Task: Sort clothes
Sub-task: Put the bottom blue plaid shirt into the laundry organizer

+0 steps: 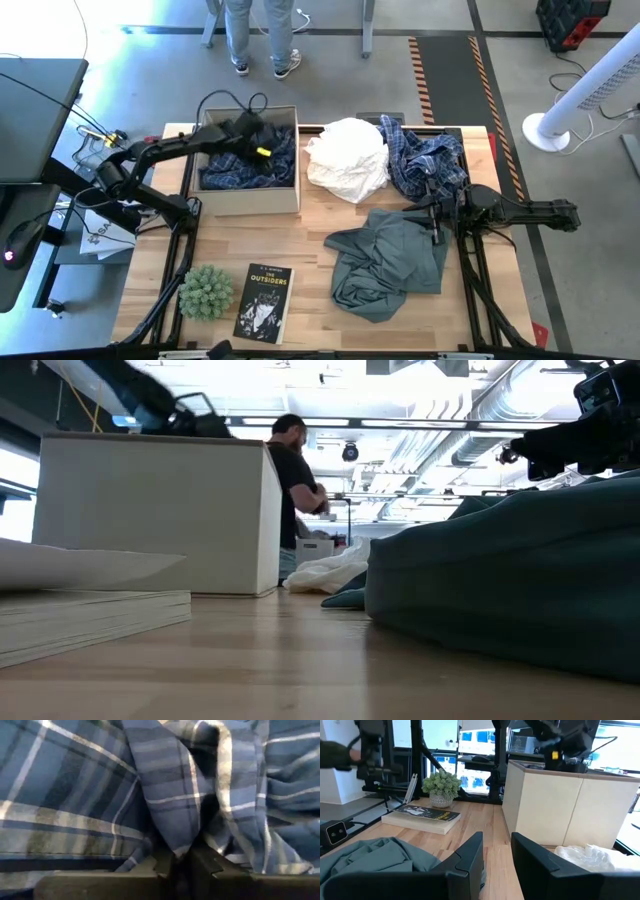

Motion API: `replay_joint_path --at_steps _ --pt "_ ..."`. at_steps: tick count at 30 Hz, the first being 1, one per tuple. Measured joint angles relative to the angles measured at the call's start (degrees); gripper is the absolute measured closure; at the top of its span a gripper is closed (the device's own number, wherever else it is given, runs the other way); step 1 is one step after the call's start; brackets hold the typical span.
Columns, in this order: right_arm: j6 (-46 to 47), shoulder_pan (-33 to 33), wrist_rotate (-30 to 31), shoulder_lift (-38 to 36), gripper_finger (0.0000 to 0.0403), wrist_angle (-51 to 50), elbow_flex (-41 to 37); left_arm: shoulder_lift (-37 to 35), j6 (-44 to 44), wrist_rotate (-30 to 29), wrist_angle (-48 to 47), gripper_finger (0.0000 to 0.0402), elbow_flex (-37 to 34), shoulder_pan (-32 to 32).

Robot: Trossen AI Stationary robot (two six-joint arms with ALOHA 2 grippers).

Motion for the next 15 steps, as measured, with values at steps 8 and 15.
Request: replay_joint_path --at_steps 8,15 --pt "0.01 0.0 -0.01 0.0 0.0304 0.0 0.01 -1.97 -3.4 -0.87 5.88 0.0399 -3.08 -0.73" --pt "0.01 -0.02 -0.01 0.0 0.0304 0.0 0.01 -14.78 -4.94 -12.95 6.2 0.0401 -0.34 -8.48"
